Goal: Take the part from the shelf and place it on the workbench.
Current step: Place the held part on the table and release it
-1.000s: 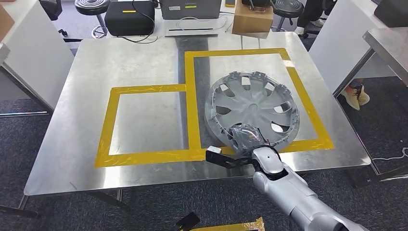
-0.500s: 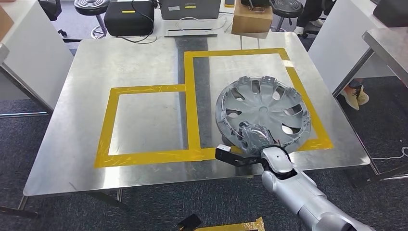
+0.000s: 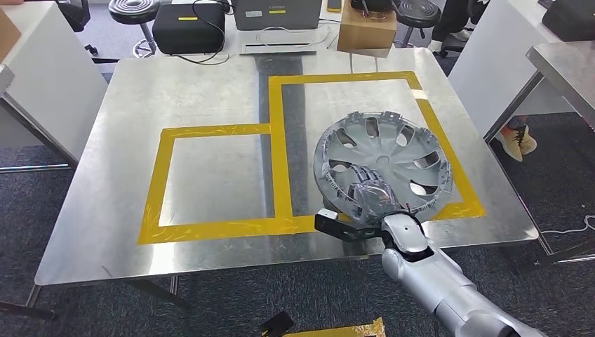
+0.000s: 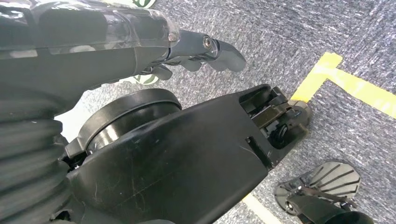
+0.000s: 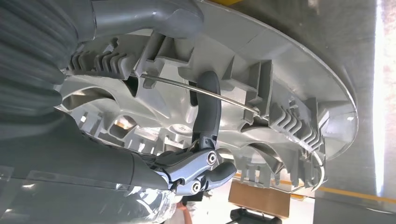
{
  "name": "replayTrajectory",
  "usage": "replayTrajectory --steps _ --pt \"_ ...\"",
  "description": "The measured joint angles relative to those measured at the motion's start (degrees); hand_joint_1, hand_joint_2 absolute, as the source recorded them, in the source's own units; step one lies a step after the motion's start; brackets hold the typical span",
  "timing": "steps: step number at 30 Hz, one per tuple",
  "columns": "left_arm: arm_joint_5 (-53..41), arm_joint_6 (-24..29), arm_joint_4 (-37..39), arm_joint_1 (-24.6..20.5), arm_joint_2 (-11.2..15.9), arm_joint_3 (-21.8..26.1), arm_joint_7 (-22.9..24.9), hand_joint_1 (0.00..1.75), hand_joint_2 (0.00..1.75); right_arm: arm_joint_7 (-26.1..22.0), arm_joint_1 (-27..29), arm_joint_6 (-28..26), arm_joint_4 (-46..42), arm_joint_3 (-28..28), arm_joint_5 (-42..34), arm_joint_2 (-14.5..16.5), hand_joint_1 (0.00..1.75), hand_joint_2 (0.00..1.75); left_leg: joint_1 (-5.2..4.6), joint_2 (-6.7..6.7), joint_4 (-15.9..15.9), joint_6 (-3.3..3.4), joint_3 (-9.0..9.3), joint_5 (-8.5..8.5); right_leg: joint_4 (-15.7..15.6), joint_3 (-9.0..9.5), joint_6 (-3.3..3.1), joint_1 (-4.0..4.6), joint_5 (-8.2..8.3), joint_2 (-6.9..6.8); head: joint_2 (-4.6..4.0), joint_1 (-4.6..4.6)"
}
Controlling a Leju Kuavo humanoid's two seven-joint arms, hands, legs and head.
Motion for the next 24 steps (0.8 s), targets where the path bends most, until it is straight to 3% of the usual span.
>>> replayTrajectory --steps 8,10,12,14,16,19,24 --pt "-0.1 0.2 0.0 0.0 -0.3 0.0 0.0 0.0 1.75 -0.4 0.5 -2.6 -0.1 -0.1 -1.5 0.0 0.0 1.75 0.0 0.07 0.0 0.01 0.0 0.0 0.0 0.02 0.0 0.0 0.0 0.0 0.0 -0.01" --pt "-0.1 0.5 0.0 0.0 -0.3 0.0 0.0 0.0 1.75 -2.0 1.0 -5.7 -0.4 -0.7 -4.6 0.0 0.0 1.75 0.0 0.17 0.0 0.01 -0.02 0.01 0.0 0.05 0.0 0.0 0.0 0.0 0.0 0.0" --pt "0.2 1.1 0.0 0.2 -0.3 0.0 0.0 0.0 1.75 -5.9 1.7 -10.9 -1.4 -2.4 -11.5 0.3 0.0 1.75 -0.01 0.46 0.0 0.02 -0.03 0.01 0.0 0.06 0.0 0.01 0.01 0.07 0.0 0.01" --pt "0.8 1.9 0.0 0.5 -0.3 0.0 0.0 0.0 1.75 -12.2 2.6 -15.0 -4.4 -5.0 -23.4 1.3 0.0 1.75 -0.01 0.92 0.0 0.02 0.04 -0.01 0.0 0.04 0.0 0.03 0.01 0.3 0.0 -0.01" --pt "1.5 3.0 0.0 0.8 -0.4 0.0 0.0 0.0 1.75 -18.4 4.2 -15.6 -9.8 -7.7 -37.4 2.7 0.0 1.75 0.0 1.22 0.0 0.02 0.12 -0.05 0.0 0.03 0.0 0.08 0.01 0.48 0.0 -0.01" --pt "2.8 4.7 0.0 1.3 -0.5 0.1 0.0 0.0 1.75 -23.2 9.1 -13.2 -22.1 -10.6 -53.1 4.6 0.0 1.75 0.04 1.27 -0.1 -0.01 0.16 -0.09 0.0 -0.04 -0.03 0.13 -0.02 0.52 0.0 -0.01" --pt "3.5 5.7 0.0 2.0 -0.5 0.2 0.2 0.0 1.75 -25.4 15.9 -12.0 -42.6 -13.2 -59.0 5.2 0.0 1.75 0.09 0.87 -0.2 -0.02 0.11 -0.1 0.0 -0.15 -0.09 0.12 -0.08 0.52 0.0 -0.01"
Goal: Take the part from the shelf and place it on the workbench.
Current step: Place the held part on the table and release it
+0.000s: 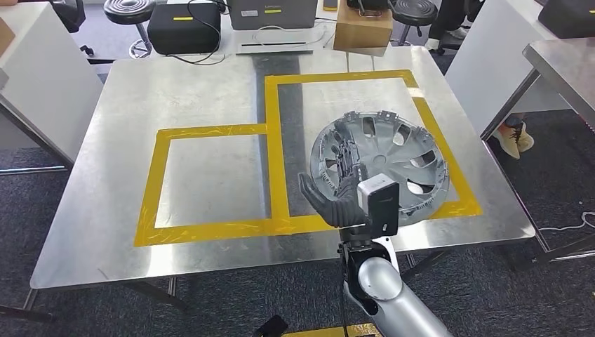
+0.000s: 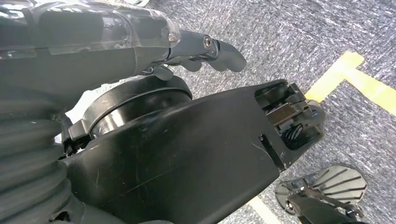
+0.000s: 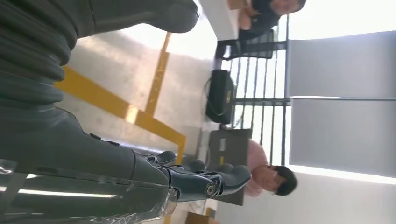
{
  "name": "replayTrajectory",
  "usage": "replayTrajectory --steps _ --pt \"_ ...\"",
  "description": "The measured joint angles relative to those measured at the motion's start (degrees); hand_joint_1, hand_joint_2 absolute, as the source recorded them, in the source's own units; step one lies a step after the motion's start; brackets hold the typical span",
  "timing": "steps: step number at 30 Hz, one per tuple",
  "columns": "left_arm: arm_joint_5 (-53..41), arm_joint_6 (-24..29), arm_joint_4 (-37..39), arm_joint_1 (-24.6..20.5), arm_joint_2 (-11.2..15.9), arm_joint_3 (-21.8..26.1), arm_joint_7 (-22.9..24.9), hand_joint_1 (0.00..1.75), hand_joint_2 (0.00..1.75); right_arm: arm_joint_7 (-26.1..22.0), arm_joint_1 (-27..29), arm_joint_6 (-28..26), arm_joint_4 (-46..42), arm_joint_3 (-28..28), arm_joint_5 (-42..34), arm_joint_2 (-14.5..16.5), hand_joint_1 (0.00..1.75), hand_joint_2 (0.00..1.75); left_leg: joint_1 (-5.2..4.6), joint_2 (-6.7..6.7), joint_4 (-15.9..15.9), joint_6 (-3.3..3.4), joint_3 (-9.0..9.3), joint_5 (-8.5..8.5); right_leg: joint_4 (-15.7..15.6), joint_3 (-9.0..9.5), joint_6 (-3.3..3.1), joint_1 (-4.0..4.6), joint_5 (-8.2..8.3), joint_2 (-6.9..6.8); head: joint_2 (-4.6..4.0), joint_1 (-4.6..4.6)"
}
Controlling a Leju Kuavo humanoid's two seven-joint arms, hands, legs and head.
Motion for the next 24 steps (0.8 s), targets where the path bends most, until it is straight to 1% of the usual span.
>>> replayTrajectory --steps 3,8,11,15,19,21,24 --pt "0.1 0.0 0.0 0.0 0.0 0.0 0.0 0.0 1.75 -0.6 1.7 0.4 -7.5 -1.5 -0.9 -0.4 0.0 1.75 0.0 -0.18 0.0 0.0 0.0 0.01 0.0 0.01 0.01 -0.04 0.01 0.0 0.0 0.0" --pt "1.1 0.5 0.0 0.0 0.2 0.0 0.0 0.0 1.75 -2.6 4.8 2.5 -17.2 -3.4 -3.1 -1.6 0.0 1.75 -0.02 -0.87 0.0 -0.02 0.01 0.05 0.0 0.1 0.04 -0.06 0.02 -0.29 0.0 0.0" --pt "2.0 1.1 0.0 0.0 0.4 0.0 0.0 0.0 1.75 -2.8 8.4 2.5 -24.4 -4.7 -3.2 -3.6 0.0 1.75 -0.02 -1.21 0.0 -0.03 0.0 0.05 -0.1 0.19 0.07 -0.07 -0.02 -0.52 0.0 0.0" --pt "2.9 1.8 0.0 0.5 0.6 0.2 0.0 0.0 1.75 -4.5 13.9 2.3 -36.2 -7.9 -5.3 -7.4 0.0 1.75 -0.03 -1.55 0.0 -0.03 -0.03 0.04 -0.1 0.28 0.11 -0.09 -0.1 -0.72 0.0 0.01" --pt "4.3 3.0 0.0 1.0 0.6 0.6 0.1 0.0 0.0 -8.3 18.5 2.7 -49.5 -12.6 -9.8 -11.0 0.0 1.75 -0.08 -1.81 0.0 -0.01 -0.03 0.02 -0.2 0.28 0.32 -0.17 -0.25 -0.91 0.0 0.01" --pt "5.3 3.2 0.0 1.1 0.6 1.1 0.1 0.0 0.0 -9.4 20.6 2.6 -55.3 -15.1 -10.9 -12.5 0.0 1.75 -0.12 -1.87 0.0 0.0 0.0 0.01 -0.2 0.3 0.39 -0.22 -0.3 -0.97 0.0 0.02" --pt "7.2 2.5 0.0 1.2 0.6 1.9 0.1 0.0 0.0 -9.9 23.9 1.3 -62.8 -18.5 -10.7 -14.4 0.0 1.75 -0.13 -1.86 0.0 0.0 0.03 0.0 -0.2 0.35 0.43 -0.25 -0.32 -0.99 0.0 0.02"
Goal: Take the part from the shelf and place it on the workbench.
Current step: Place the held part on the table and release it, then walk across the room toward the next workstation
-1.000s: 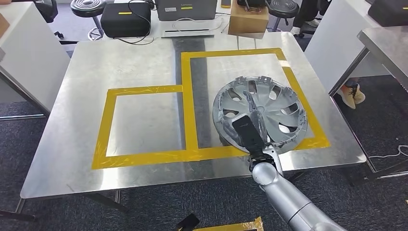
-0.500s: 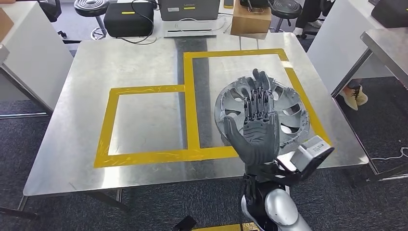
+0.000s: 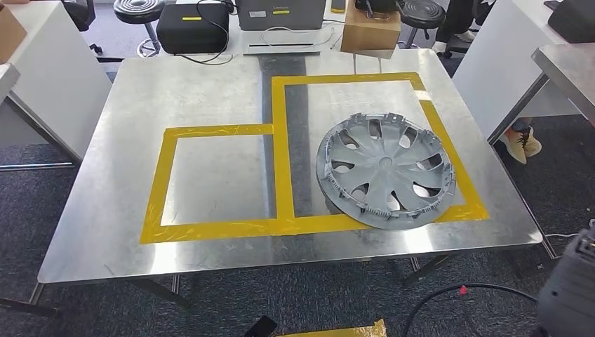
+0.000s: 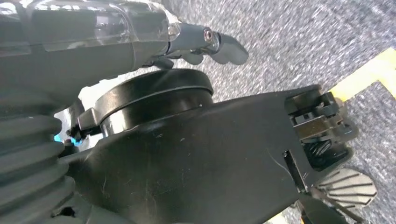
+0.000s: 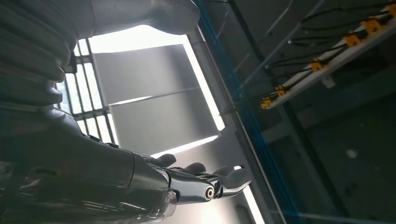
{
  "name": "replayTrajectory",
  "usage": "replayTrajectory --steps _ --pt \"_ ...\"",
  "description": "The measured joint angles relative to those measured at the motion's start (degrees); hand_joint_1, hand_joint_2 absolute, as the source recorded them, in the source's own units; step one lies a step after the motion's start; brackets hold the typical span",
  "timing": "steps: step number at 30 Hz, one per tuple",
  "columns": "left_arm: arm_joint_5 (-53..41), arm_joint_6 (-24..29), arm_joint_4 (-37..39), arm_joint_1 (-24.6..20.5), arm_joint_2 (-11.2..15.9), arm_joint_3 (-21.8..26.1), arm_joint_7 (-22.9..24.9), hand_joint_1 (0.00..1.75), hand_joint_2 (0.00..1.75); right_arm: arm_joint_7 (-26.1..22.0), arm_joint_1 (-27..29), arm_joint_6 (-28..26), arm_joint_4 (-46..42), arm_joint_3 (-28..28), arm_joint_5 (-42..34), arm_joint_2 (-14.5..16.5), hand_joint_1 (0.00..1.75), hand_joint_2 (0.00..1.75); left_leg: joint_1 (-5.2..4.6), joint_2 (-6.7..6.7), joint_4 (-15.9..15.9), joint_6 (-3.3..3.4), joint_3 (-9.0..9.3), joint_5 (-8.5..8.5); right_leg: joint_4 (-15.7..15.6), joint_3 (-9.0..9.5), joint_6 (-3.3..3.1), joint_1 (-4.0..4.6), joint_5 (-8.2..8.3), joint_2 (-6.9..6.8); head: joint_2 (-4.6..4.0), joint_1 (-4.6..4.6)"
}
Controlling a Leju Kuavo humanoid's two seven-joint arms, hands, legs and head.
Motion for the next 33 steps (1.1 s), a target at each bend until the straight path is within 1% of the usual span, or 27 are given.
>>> replayTrajectory --steps 3,5,7,8,9,10,12,13,14,15,16,17,18,19,20,21,23,24,25,26,27,28,29,30,31,32,33 --pt "2.8 -0.5 0.0 0.2 0.4 1.6 0.0 0.0 0.0 0.0 3.8 -2.0 -4.9 -2.7 0.6 -1.4 0.0 1.75 -0.04 0.15 0.0 0.01 0.06 -0.05 -0.1 0.06 0.03 -0.01 0.03 0.02 0.0 -0.01" --pt "4.4 -0.3 0.1 0.6 0.8 2.7 0.0 0.0 0.0 0.0 6.4 -3.1 -5.6 -4.0 0.5 -2.0 0.0 1.75 -0.25 0.32 0.1 0.53 0.21 -0.18 -0.5 0.3 0.4 -0.16 0.28 0.05 0.0 -0.02" --pt "5.4 -0.2 0.3 1.1 1.2 3.6 0.0 0.0 0.0 0.0 9.0 -3.9 -5.6 -5.1 0.4 -2.4 0.0 1.75 -0.33 0.54 -0.9 1.35 0.74 0.35 -1.1 0.8 0.94 -0.29 0.51 0.13 0.0 -0.05" --pt "5.6 -0.2 0.3 1.3 1.4 3.9 0.0 0.0 0.0 0.0 10.1 -4.2 -5.6 -5.5 0.4 -2.6 0.0 1.75 -0.24 0.67 -1.7 1.64 1.11 0.89 -0.8 0.83 1.04 -0.3 0.05 0.27 0.0 -0.07" --pt "5.6 -0.2 0.4 1.4 1.5 4.2 0.0 0.0 0.0 0.0 10.9 -4.4 -5.6 -5.8 0.5 -2.7 0.0 1.75 -0.11 0.77 -2.6 1.89 1.44 1.36 0.1 0.55 1.05 -0.29 -0.96 0.46 0.0 -0.07" --pt "5.6 -0.2 0.5 1.4 1.6 4.3 0.0 0.0 0.0 0.1 11.6 -4.6 -5.6 -6.0 0.6 -3.0 0.0 1.75 0.0 0.85 -3.1 2.03 1.64 1.68 2.6 -0.43 1.02 -0.3 -2.8 0.69 0.0 -0.05" --pt "5.5 -0.2 0.6 1.5 1.7 4.8 0.0 0.0 0.0 0.3 12.6 -4.9 -5.6 -6.5 0.9 -3.3 0.0 1.75 -0.1 0.84 -3.2 2.15 1.62 1.84 9.4 -3.18 1.13 -0.25 -6.54 0.98 0.0 -0.03" --pt "5.5 -0.3 0.7 1.6 1.8 5.1 0.0 0.0 0.0 0.4 13.0 -5.0 -5.6 -6.6 1.0 -3.5 0.0 1.75 -0.15 0.83 -3.2 2.12 1.57 1.86 12.5 -4.32 1.25 -0.25 -7.78 1.04 0.0 -0.03" --pt "5.5 -0.3 0.7 1.7 1.8 5.3 0.0 0.0 0.0 0.5 13.2 -5.1 -5.6 -6.7 1.1 -3.6 0.0 1.75 -0.18 0.82 -3.2 2.06 1.53 1.89 13.8 -4.69 1.37 -0.28 -7.88 1.05 0.0 -0.03" --pt "5.5 -0.3 0.8 1.8 1.9 5.5 0.0 0.0 0.0 0.5 13.3 -5.2 -5.6 -6.8 1.2 -3.6 0.0 1.75 -0.13 0.8 -3.1 1.94 1.48 1.94 13.3 -4.21 1.47 -0.34 -6.95 1.04 0.0 -0.03" --pt "5.5 -0.3 0.8 1.8 1.9 5.6 0.0 0.0 0.0 0.6 13.3 -5.3 -5.6 -6.8 1.2 -3.7 0.0 1.75 -0.03 0.75 -3.0 1.75 1.44 1.98 11.1 -2.94 1.58 -0.43 -5.25 1.04 0.0 -0.03" --pt "5.5 -0.3 0.9 1.8 1.9 5.6 0.0 0.0 0.0 0.6 13.3 -5.3 -5.6 -6.9 1.1 -3.7 0.0 1.75 0.09 0.68 -2.8 1.46 1.4 1.99 7.5 -1.02 1.69 -0.59 -3.12 1.03 0.0 -0.03" --pt "5.4 -0.3 0.9 1.8 2.0 5.6 0.0 0.0 0.0 0.6 13.4 -5.4 -5.6 -6.9 0.9 -3.7 0.0 1.75 0.12 0.54 -2.6 1.05 1.29 1.99 3.9 0.94 1.74 -0.62 -1.62 1.13 0.0 0.03" --pt "5.3 -0.3 0.9 1.8 2.0 5.6 0.0 0.0 0.0 0.6 13.5 -5.4 -5.6 -6.9 0.4 -3.7 0.0 1.75 0.09 0.4 -2.4 0.57 1.12 2.06 1.1 2.25 1.55 -0.66 -0.66 1.26 0.0 0.09" --pt "5.1 -0.2 0.9 1.8 2.1 5.6 0.0 0.0 0.0 0.3 13.7 -5.2 -5.6 -6.8 -0.3 -3.7 0.0 1.75 0.0 0.3 -2.2 0.06 0.9 2.2 -0.5 2.84 1.19 -0.63 -0.4 1.4 0.0 0.15" --pt "5.0 -0.1 0.9 1.8 2.2 5.6 0.0 0.0 0.0 -0.2 13.9 -4.8 -5.6 -6.8 -1.3 -3.7 0.0 1.75 -0.08 0.23 -2.2 -0.46 0.68 2.45 -0.7 2.73 0.66 -0.49 -0.55 1.54 0.0 0.2" --pt "5.1 0.4 1.0 1.9 2.5 5.6 0.0 0.0 0.0 -1.7 14.1 -3.1 -5.6 -6.8 -4.0 -3.7 0.0 1.75 0.03 0.37 -2.1 -1.25 0.29 2.73 -0.5 1.88 -0.54 -0.42 -0.19 1.53 0.0 0.2" --pt "5.2 0.7 1.0 1.9 2.7 5.6 0.0 0.0 0.0 -2.6 14.2 -2.0 -5.5 -6.8 -5.5 -3.6 0.0 1.75 0.13 0.57 -1.5 -1.49 -0.11 1.95 -0.5 1.5 -1.15 -0.36 0.15 1.46 0.0 0.18" --pt "5.5 0.9 1.0 1.9 2.9 5.7 0.0 0.0 0.0 -3.2 14.2 -0.8 -5.5 -6.8 -6.9 -3.6 0.0 1.75 0.19 0.77 0.1 -1.62 -0.85 0.32 -0.5 1.04 -1.71 -0.33 0.53 1.39 0.0 0.16" --pt "5.7 1.1 1.0 1.9 3.2 5.7 0.0 0.0 0.0 -3.8 14.2 0.4 -5.4 -6.8 -8.4 -3.6 0.0 1.75 0.19 0.95 3.0 -1.66 -1.99 -2.11 -0.5 0.53 -2.19 -0.23 0.94 1.32 0.0 0.14" --pt "6.0 1.3 1.0 1.9 3.4 5.7 0.0 0.0 0.0 -4.3 14.2 1.8 -5.4 -6.8 -9.8 -3.6 0.0 1.75 0.13 1.05 6.7 -1.65 -3.34 -4.83 -0.5 -0.06 -2.52 -0.04 1.35 1.28 0.0 0.12" --pt "6.2 1.5 1.0 1.9 3.6 5.7 0.0 0.0 0.0 -4.6 14.2 3.0 -5.3 -6.8 -11.0 -3.5 0.0 1.75 0.07 1.05 10.5 -1.59 -4.52 -6.96 -0.5 -0.67 -2.71 0.17 1.75 1.26 0.0 0.12" --pt "6.3 1.7 1.0 1.9 3.7 5.7 0.0 0.0 0.0 -4.9 14.2 4.3 -5.2 -6.8 -12.2 -3.5 0.0 1.75 -0.03 1.04 13.2 -1.46 -5.12 -8.11 -0.4 -1.25 -2.82 0.4 2.12 1.23 0.0 0.11" --pt "6.4 1.8 1.0 1.9 3.9 5.7 0.0 0.0 0.0 -5.1 14.2 5.5 -5.1 -6.8 -13.1 -3.4 0.0 1.75 -0.16 1.04 13.9 -1.23 -4.74 -8.04 -0.3 -1.77 -2.87 0.62 2.45 1.22 0.0 0.11" --pt "6.4 1.9 1.0 1.9 4.0 5.7 0.0 0.0 0.0 -5.3 14.2 6.4 -4.9 -6.8 -13.9 -3.3 0.0 1.75 -0.32 1.03 12.5 -0.9 -3.27 -6.96 -0.2 -2.22 -2.88 0.8 2.72 1.21 0.0 0.11" --pt "6.3 2.0 1.0 1.8 4.0 5.7 0.0 0.0 0.0 -5.4 14.3 7.2 -4.7 -6.7 -14.6 -3.2 0.0 1.75 -0.55 1.03 9.1 -0.46 -0.75 -5.27 0.0 -2.57 -2.85 0.94 2.95 1.22 0.0 0.11" --pt "6.2 2.1 1.0 1.7 4.2 5.7 0.0 0.0 0.0 -5.6 14.3 8.1 -4.4 -6.7 -15.2 -3.0 0.0 1.75 -0.8 1.02 4.9 0.07 2.1 -4.04 0.1 -2.85 -2.74 1.06 3.15 1.21 0.0 0.1"
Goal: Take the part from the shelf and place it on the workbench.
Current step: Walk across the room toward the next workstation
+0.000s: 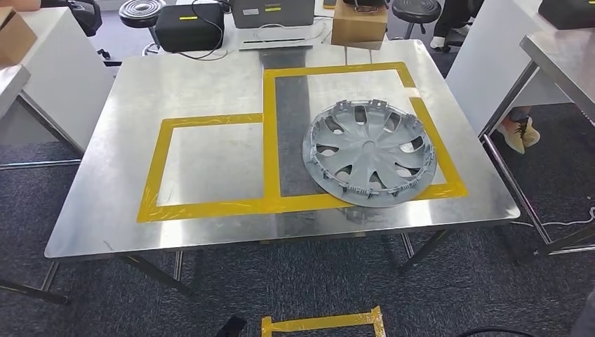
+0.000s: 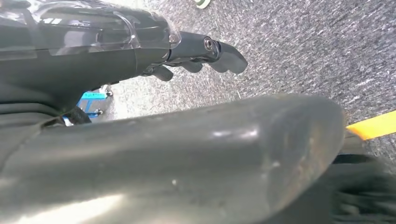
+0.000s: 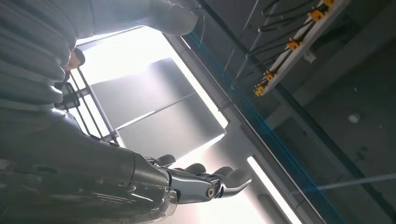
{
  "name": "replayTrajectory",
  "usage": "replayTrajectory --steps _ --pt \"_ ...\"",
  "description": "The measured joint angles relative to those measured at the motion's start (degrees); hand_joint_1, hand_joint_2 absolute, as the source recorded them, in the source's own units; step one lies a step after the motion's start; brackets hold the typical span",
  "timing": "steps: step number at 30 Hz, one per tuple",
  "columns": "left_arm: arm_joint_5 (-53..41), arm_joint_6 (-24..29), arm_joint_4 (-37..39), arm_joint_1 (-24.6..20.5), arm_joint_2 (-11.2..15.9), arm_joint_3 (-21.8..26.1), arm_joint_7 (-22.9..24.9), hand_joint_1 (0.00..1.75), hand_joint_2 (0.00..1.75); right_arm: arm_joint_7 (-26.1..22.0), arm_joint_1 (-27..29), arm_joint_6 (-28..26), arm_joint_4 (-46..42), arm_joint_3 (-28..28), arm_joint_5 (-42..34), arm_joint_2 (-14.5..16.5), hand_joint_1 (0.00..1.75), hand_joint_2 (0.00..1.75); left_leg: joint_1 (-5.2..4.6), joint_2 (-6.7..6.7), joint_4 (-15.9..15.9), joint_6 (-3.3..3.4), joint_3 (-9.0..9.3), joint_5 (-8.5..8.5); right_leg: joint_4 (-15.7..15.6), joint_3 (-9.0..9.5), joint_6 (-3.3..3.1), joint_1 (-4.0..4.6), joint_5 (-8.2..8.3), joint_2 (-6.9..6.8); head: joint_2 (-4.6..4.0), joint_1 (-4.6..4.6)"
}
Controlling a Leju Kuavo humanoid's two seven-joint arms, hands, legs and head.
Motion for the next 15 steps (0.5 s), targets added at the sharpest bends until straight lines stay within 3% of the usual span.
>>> replayTrajectory --steps 2,5,6,8,10,11,12,13,15 --pt "-0.3 0.1 0.0 -0.2 0.3 0.0 0.0 0.0 0.0 -0.4 0.0 1.6 0.5 0.0 -1.1 0.3 0.0 1.75 -0.45 -0.07 -6.4 0.67 3.92 1.23 0.2 -0.35 0.46 0.09 0.5 -0.01 0.0 0.0" --pt "-0.6 0.3 0.0 -0.3 0.5 0.0 0.0 0.0 0.0 -0.9 0.1 3.4 1.2 0.1 -2.7 0.6 0.0 1.75 -0.71 -0.1 -7.8 1.25 3.97 1.83 0.0 -0.65 1.52 -0.11 1.48 0.04 0.0 0.0" --pt "-0.7 0.3 0.0 -0.4 0.7 0.0 0.0 0.0 0.0 -1.2 0.2 3.9 1.5 0.1 -3.2 0.7 0.0 1.75 -0.66 -0.04 -8.0 1.6 3.53 2.34 0.3 -0.97 1.86 -0.16 1.07 0.1 0.0 0.03" --pt "-0.9 0.4 0.0 -0.4 0.9 0.0 0.0 0.0 0.0 -1.5 0.6 4.6 1.9 0.0 -4.2 0.8 0.0 1.75 -0.56 0.09 -8.2 2.3 2.33 3.57 3.6 -2.32 2.4 -0.21 -2.5 0.19 0.0 0.1" --pt "-1.0 0.4 0.0 -0.5 1.0 -0.1 0.0 0.0 0.0 -1.6 0.8 5.0 2.2 0.0 -4.9 0.8 0.0 1.75 -0.83 0.13 -8.2 2.73 0.93 4.7 10.7 -4.04 2.7 -0.19 -7.96 0.16 0.0 0.14" --pt "-1.0 0.4 0.0 -0.5 1.1 -0.1 0.0 0.0 0.0 -1.6 0.9 5.1 2.5 0.0 -5.1 0.8 0.0 1.75 -1.04 0.15 -8.2 2.83 0.22 5.25 13.9 -4.47 2.69 -0.17 -9.58 0.16 0.0 0.14" --pt "-1.0 0.4 0.0 -0.5 1.1 -0.1 0.0 0.0 0.0 -1.6 0.9 5.1 2.7 0.0 -5.2 0.9 0.0 1.75 -1.33 0.15 -8.1 2.93 -0.51 5.81 15.6 -4.21 2.52 -0.1 -9.92 0.17 0.0 0.14" --pt "-1.0 0.4 0.0 -0.4 1.2 -0.1 0.0 0.0 0.0 -1.6 0.9 5.1 2.9 0.0 -5.3 0.9 0.0 1.75 -1.63 0.15 -8.1 3.02 -1.19 6.35 15.4 -3.05 2.16 0.01 -9.13 0.19 0.0 0.14" --pt "-1.1 0.5 0.0 -0.5 1.3 -0.1 0.0 0.0 0.0 -1.5 1.0 4.7 3.3 -0.1 -5.1 0.9 0.0 1.75 -2.16 0.12 -8.1 3.14 -2.22 7.31 8.5 1.94 0.87 0.53 -5.97 0.22 0.0 0.14"
